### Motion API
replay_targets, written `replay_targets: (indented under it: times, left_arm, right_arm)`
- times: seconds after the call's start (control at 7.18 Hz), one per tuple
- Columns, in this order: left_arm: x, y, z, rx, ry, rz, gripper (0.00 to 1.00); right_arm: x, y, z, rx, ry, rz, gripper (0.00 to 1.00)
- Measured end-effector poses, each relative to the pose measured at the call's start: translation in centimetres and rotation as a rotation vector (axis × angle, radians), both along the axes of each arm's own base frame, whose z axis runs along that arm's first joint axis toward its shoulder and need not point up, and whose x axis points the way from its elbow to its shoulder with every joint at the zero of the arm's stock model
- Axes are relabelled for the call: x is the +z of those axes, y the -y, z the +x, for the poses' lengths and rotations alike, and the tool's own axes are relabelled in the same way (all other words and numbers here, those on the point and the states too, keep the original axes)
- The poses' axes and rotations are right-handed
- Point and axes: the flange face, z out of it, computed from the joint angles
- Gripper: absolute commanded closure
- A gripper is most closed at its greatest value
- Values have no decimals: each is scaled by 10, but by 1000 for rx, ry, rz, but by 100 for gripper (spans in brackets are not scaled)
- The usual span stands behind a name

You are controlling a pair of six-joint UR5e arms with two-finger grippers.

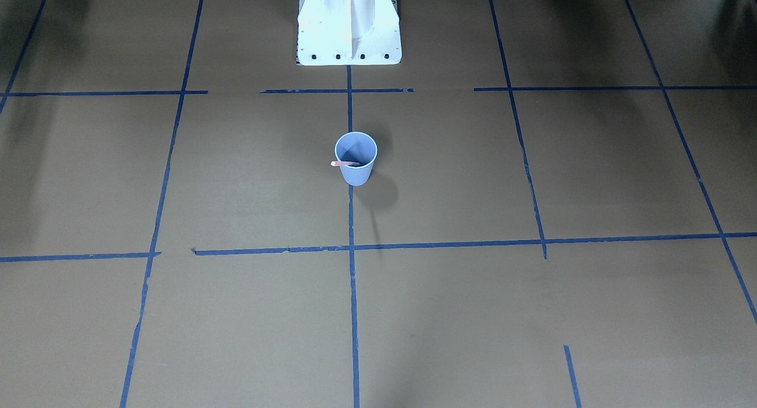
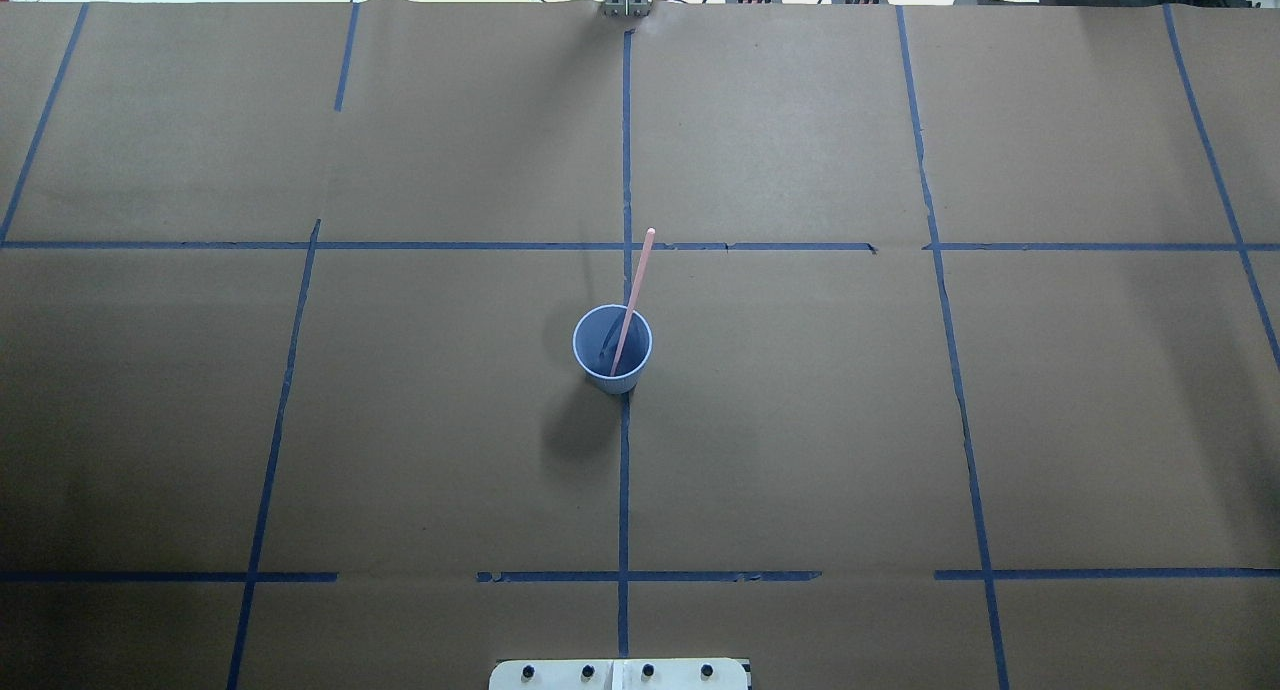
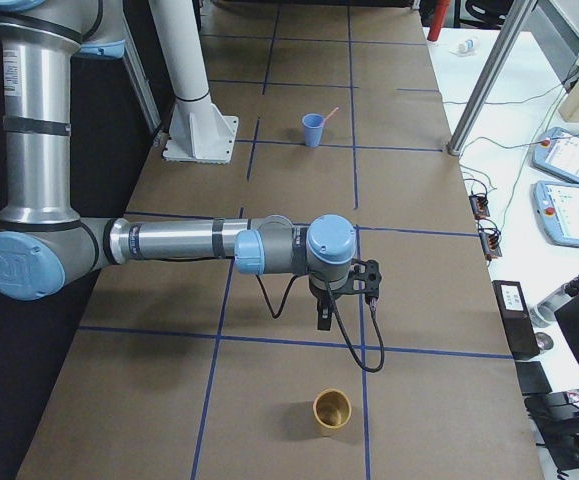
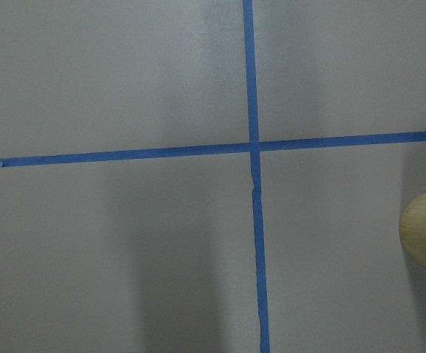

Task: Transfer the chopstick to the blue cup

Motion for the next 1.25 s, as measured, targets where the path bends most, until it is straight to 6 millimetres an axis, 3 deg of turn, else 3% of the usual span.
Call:
replay_targets:
  times: [1.25]
  left_arm:
    - [2, 0, 0, 2, 0, 4, 0]
  right_arm:
    - [13, -8, 3, 5, -6, -22, 0]
